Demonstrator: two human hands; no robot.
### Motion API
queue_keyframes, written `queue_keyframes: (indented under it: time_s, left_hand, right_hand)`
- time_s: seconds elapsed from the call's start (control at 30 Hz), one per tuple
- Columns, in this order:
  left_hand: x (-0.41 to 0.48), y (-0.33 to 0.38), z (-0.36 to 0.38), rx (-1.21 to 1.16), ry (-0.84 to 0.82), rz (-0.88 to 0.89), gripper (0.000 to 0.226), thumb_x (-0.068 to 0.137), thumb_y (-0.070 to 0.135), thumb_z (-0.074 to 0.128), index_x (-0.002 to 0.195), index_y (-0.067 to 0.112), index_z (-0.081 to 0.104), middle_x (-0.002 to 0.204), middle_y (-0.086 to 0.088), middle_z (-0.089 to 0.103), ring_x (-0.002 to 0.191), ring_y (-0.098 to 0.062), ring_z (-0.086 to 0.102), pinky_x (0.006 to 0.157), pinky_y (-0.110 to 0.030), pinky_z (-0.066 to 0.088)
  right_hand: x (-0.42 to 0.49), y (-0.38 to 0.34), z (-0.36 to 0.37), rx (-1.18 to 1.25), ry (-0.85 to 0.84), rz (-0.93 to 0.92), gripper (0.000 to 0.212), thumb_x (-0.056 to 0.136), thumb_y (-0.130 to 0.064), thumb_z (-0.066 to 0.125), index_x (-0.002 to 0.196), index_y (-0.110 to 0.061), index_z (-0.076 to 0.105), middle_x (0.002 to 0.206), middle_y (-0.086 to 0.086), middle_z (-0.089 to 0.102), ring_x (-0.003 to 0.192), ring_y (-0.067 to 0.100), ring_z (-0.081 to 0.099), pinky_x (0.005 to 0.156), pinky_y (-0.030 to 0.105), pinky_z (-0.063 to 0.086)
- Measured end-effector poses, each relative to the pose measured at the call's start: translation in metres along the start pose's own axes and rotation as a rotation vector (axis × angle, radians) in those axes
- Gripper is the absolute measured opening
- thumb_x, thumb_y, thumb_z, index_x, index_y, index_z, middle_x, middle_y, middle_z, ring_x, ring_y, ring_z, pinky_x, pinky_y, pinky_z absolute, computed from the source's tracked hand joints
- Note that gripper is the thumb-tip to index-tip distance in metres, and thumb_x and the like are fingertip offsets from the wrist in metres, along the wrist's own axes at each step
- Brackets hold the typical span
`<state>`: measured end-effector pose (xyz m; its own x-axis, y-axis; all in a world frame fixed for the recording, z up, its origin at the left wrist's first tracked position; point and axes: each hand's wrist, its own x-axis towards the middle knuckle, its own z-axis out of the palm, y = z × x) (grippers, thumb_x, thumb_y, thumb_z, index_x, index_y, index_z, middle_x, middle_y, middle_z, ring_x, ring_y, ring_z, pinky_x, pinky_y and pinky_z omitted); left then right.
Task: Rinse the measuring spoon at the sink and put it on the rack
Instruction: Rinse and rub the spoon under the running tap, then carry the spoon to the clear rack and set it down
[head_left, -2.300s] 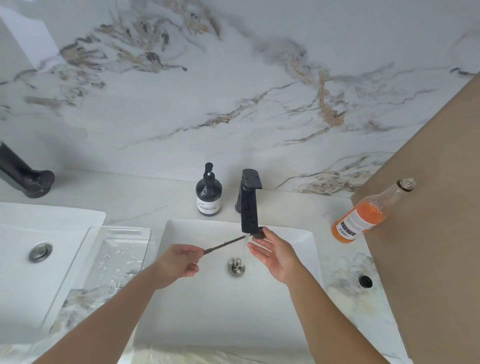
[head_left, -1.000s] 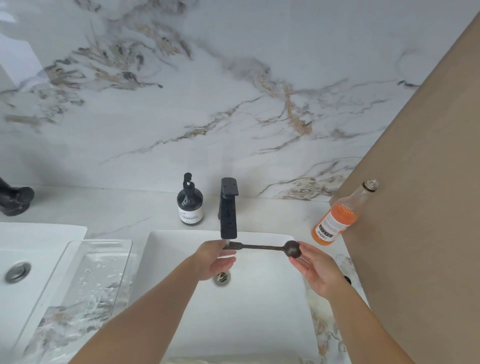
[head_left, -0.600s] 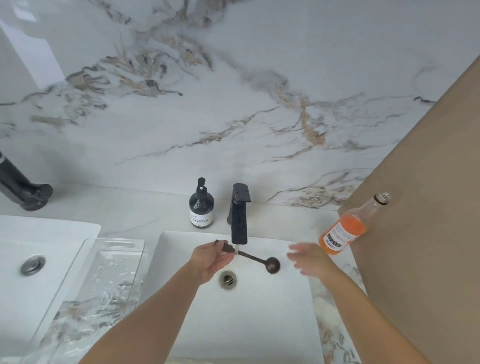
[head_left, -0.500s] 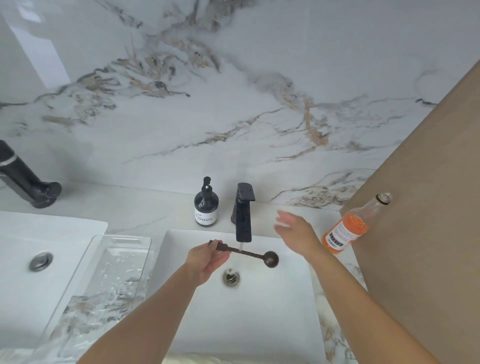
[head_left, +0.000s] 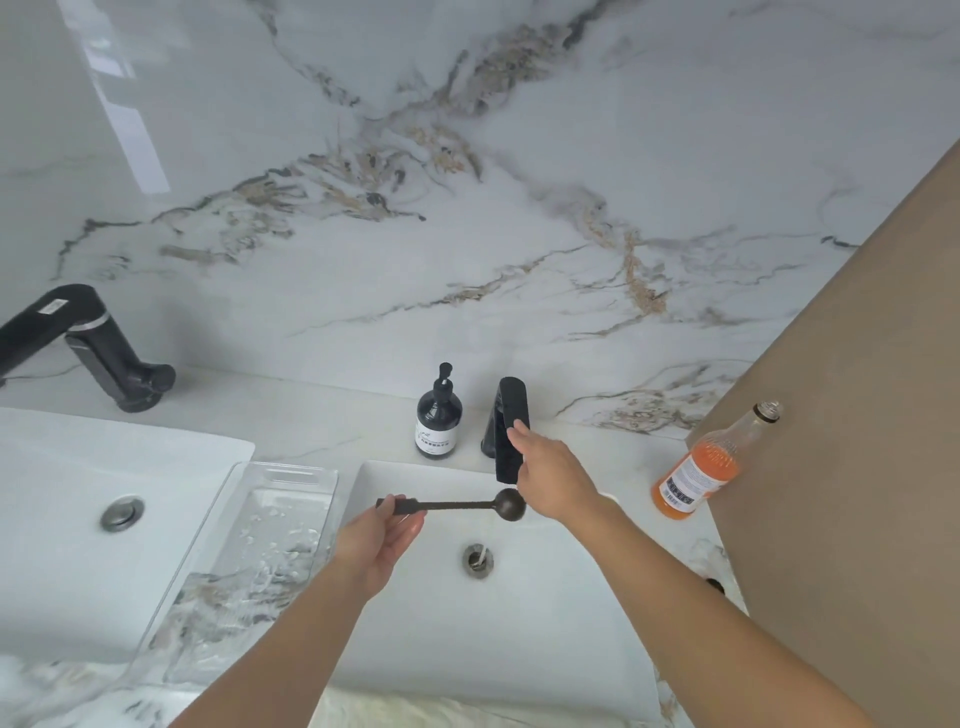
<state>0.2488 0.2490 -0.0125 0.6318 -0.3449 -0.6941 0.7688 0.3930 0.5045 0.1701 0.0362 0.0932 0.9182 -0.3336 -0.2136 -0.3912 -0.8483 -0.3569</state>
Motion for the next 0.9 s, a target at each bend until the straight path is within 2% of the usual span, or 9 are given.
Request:
queue_keyframes:
  time_s: [0.07,0.17,0.23,0.27,0.4,0.53,0.67,0.77,0.9]
  left_hand:
    - [-0.009,0.0,-0.005,-0.001,-0.001,0.055,0.019,0.101,0.013,0.052,0.1,-0.002,0.064,0.1,-0.018,0.072,0.091,-0.031,0.073,0.061,-0.027,0.063]
    - [-0.026,-0.005,-0.009,-0.021,-0.081,0.142,0.019,0.099,0.012,0.055,0.104,-0.002,0.066,0.102,-0.018,0.073,0.093,-0.03,0.075,0.065,-0.028,0.063]
    - [-0.041,-0.016,-0.006,-0.012,-0.171,0.182,0.019,0.098,0.013,0.057,0.103,0.0,0.07,0.106,-0.016,0.073,0.099,-0.028,0.074,0.073,-0.029,0.062]
    - [-0.05,-0.026,-0.003,-0.005,-0.222,0.194,0.02,0.098,0.013,0.057,0.102,0.002,0.073,0.108,-0.014,0.073,0.102,-0.027,0.072,0.077,-0.029,0.061]
    - [-0.081,-0.067,0.005,0.003,-0.374,0.234,0.024,0.098,0.014,0.055,0.108,0.002,0.074,0.121,-0.015,0.071,0.114,-0.03,0.068,0.083,-0.029,0.06]
    - [-0.107,-0.099,0.014,0.055,-0.353,0.231,0.025,0.097,0.011,0.057,0.112,-0.004,0.07,0.113,-0.02,0.074,0.107,-0.031,0.072,0.079,-0.029,0.061]
    - [-0.126,-0.125,0.011,0.536,-0.059,0.304,0.011,0.089,-0.001,0.067,0.098,-0.003,0.07,0.082,-0.016,0.073,0.071,-0.028,0.075,0.063,-0.032,0.061]
    - [-0.139,-0.136,0.01,0.839,-0.074,0.308,0.02,0.084,0.002,0.071,0.104,0.004,0.07,0.075,-0.012,0.067,0.063,-0.025,0.07,0.067,-0.041,0.063]
    - [-0.152,-0.144,0.023,1.156,-0.054,0.441,0.024,0.074,0.018,0.081,0.096,0.012,0.072,0.075,-0.004,0.067,0.054,-0.021,0.066,0.057,-0.035,0.06]
  right_hand:
    - [-0.01,0.0,0.008,0.159,0.112,0.048,0.06,0.092,-0.003,0.043,0.151,-0.016,0.039,0.158,0.003,0.041,0.136,0.027,0.046,0.11,0.032,0.039]
    - [-0.027,-0.002,0.025,0.613,0.219,0.343,0.039,0.091,-0.012,0.055,0.129,-0.008,0.059,0.122,0.013,0.066,0.108,0.032,0.065,0.097,0.033,0.051]
    - [-0.043,-0.002,0.034,1.058,0.037,0.607,0.025,0.09,-0.021,0.066,0.105,-0.002,0.062,0.109,0.018,0.066,0.087,0.04,0.073,0.088,0.046,0.06]
    - [-0.051,0.0,0.036,1.239,-0.086,0.691,0.031,0.088,-0.026,0.07,0.1,0.0,0.06,0.11,0.021,0.065,0.082,0.043,0.074,0.084,0.048,0.061]
    - [-0.077,0.018,0.044,1.45,-0.2,0.735,0.047,0.088,-0.032,0.073,0.109,0.006,0.057,0.11,0.025,0.064,0.069,0.037,0.074,0.063,0.039,0.064]
    - [-0.101,0.034,0.048,1.814,-0.177,0.621,0.023,0.096,-0.014,0.063,0.102,0.008,0.062,0.098,0.021,0.072,0.078,0.03,0.072,0.061,0.031,0.061]
    - [-0.117,0.049,0.052,1.504,-0.054,0.514,0.009,0.091,-0.016,0.07,0.088,-0.008,0.073,0.086,0.007,0.076,0.066,0.019,0.061,0.059,0.026,0.053]
    - [-0.129,0.048,0.054,1.294,0.006,0.422,0.01,0.087,-0.019,0.073,0.08,-0.014,0.076,0.077,0.002,0.077,0.055,0.013,0.057,0.054,0.024,0.047]
    - [-0.135,0.045,0.048,1.164,0.097,0.351,0.012,0.082,-0.024,0.075,0.074,-0.017,0.076,0.077,0.003,0.079,0.055,0.014,0.056,0.056,0.025,0.047]
